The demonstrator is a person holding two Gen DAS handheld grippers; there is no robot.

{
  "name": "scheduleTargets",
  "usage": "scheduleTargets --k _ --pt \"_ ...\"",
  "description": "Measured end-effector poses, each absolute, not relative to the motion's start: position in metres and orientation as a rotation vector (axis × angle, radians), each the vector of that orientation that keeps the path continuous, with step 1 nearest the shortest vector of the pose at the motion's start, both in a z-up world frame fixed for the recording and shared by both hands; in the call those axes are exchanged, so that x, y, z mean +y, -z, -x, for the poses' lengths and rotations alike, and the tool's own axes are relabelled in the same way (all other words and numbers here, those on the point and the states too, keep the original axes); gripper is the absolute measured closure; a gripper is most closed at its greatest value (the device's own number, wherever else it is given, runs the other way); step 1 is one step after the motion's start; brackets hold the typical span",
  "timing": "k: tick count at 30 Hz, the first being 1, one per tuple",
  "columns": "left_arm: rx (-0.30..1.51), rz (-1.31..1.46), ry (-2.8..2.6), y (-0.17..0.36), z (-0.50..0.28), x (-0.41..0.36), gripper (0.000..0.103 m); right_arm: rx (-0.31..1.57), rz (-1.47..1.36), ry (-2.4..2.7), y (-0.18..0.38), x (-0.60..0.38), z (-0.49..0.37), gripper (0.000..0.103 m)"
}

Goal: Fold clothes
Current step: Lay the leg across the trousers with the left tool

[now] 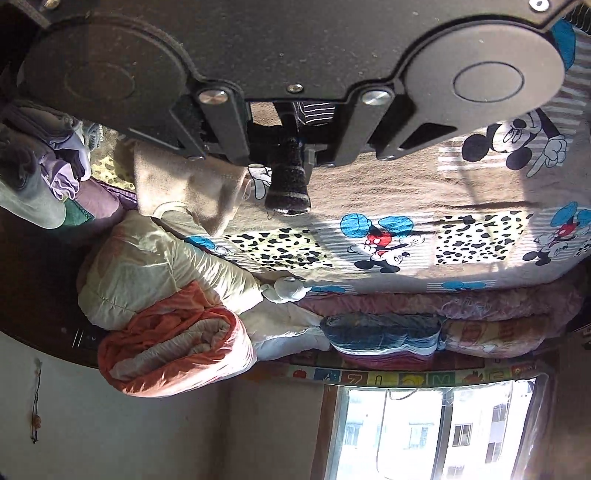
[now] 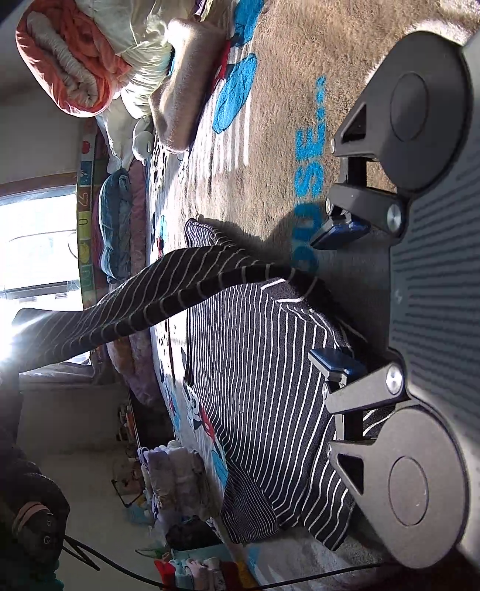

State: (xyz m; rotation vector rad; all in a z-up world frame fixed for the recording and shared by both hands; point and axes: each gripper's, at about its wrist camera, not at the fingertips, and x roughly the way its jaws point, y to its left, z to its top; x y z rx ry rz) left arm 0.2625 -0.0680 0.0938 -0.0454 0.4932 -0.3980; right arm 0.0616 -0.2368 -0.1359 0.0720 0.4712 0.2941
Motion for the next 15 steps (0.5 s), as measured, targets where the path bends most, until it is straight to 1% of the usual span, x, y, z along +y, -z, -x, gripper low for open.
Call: scheduleTargets --k 7,10,15 --pt "0.513 0.106 0.326 -0.081 -0.265 -0.001 0.098 0.454 0.026 -0.298 0.139 -0.228 -0.054 0.049" --pt "0.525 0.133 0.299 -0.072 -0.264 0.024 0.098 0.449 0.073 -0.307 0.139 -0.221 -0.049 0.052" --pt "0.532 0.178 0.261 -0.054 -0.258 0.059 0.098 0.439 0.135 -0.308 0.137 -0.215 -0.043 0.053"
